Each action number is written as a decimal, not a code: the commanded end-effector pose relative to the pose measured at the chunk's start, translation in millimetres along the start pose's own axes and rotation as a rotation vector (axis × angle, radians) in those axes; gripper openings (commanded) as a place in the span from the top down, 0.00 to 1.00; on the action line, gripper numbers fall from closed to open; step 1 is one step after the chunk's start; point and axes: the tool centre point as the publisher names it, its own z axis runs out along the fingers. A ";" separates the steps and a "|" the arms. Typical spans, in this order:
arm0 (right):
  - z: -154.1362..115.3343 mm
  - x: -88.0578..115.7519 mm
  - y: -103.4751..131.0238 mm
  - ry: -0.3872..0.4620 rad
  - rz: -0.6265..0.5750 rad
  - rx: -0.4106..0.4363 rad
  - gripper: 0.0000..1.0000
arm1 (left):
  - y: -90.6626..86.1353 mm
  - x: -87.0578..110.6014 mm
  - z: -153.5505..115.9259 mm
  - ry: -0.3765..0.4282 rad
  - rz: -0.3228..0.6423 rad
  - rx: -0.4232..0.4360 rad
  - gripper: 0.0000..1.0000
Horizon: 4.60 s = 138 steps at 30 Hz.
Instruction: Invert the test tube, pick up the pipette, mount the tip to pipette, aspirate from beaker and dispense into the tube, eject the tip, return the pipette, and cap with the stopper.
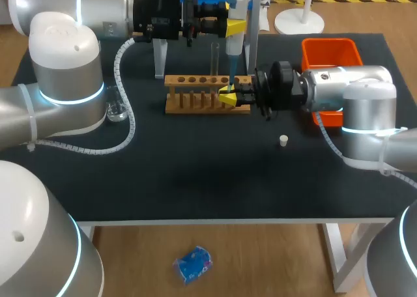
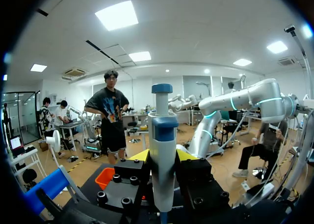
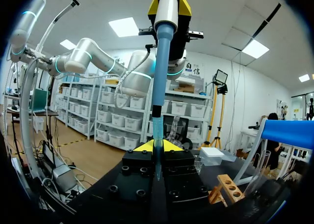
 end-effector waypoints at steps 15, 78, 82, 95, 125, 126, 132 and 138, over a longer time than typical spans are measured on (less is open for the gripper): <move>-2.0 5.3 2.3 -0.004 0.008 0.010 1.00 | 2.0 0.4 -0.1 -0.001 0.000 -0.001 1.00; 3.5 2.0 21.5 -0.046 0.031 0.020 1.00 | 2.0 0.4 -0.1 -0.001 0.000 -0.001 1.00; 4.8 3.2 23.3 -0.089 0.030 0.017 1.00 | 2.0 0.4 -0.1 -0.001 0.000 -0.001 1.00; 5.5 6.1 29.0 -0.230 0.014 0.027 1.00 | 2.0 0.4 -0.1 -0.001 0.000 -0.001 1.00; -2.0 13.3 22.7 -0.219 0.073 0.058 0.00 | 2.0 0.4 -0.1 -0.001 0.000 -0.001 1.00; -3.7 14.3 21.4 -0.214 0.073 0.061 0.00 | 2.0 0.4 -0.1 -0.001 0.000 -0.001 1.00; -16.7 18.5 16.1 -0.143 0.109 0.084 0.00 | 2.0 0.4 -0.1 -0.001 0.000 -0.001 1.00; -32.6 24.3 12.9 -0.012 0.115 0.106 0.00 | 2.0 0.4 -0.1 -0.001 0.000 -0.001 1.00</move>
